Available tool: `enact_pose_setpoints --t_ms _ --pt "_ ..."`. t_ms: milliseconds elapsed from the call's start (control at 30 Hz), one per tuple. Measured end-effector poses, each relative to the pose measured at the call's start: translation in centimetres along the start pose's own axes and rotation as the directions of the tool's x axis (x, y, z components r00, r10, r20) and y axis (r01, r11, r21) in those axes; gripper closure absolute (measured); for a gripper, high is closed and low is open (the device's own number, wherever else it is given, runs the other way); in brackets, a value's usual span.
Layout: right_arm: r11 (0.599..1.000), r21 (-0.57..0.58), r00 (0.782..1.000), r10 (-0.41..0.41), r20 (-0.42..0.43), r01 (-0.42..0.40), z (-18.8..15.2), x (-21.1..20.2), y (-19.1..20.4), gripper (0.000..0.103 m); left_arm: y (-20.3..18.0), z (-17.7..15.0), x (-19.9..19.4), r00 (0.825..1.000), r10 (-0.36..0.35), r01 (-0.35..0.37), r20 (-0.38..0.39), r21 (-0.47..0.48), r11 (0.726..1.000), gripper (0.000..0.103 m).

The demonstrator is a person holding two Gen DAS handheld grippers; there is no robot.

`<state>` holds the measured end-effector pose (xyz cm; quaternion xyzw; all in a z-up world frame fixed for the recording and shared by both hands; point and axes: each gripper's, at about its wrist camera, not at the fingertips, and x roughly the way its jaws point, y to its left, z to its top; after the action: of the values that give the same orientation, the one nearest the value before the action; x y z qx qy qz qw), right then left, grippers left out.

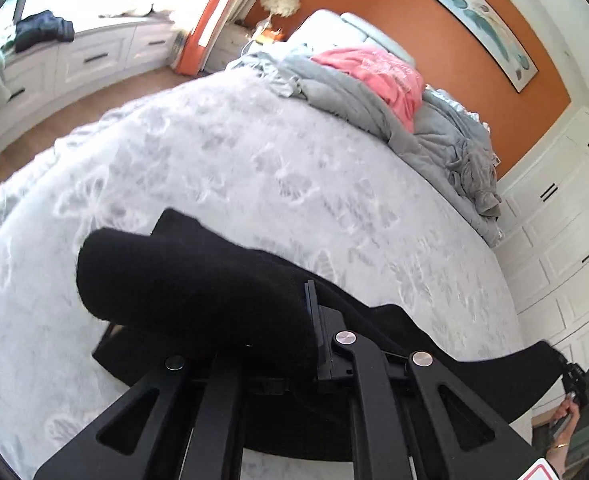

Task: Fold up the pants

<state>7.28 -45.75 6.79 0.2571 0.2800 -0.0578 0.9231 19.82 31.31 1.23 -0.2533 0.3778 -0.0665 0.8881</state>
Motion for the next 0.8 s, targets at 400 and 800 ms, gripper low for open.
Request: enact_pose_setpoints --t_ms 400,800 --pt "0.975 0.160 0.940 -0.096 -0.328 0.155 -12.3 6.9 -13.1 0.088 7.2 -9.0 3.8 0.987 0.031 -0.042 -0.157 -0.071 0.997 0.090" --pt "0.974 0.103 0.948 -0.167 -0.269 0.200 -13.4 0.4 -10.1 0.016 13.4 -13.1 -3.8 0.997 -0.075 0.058 -0.024 -0.437 0.898 0.031"
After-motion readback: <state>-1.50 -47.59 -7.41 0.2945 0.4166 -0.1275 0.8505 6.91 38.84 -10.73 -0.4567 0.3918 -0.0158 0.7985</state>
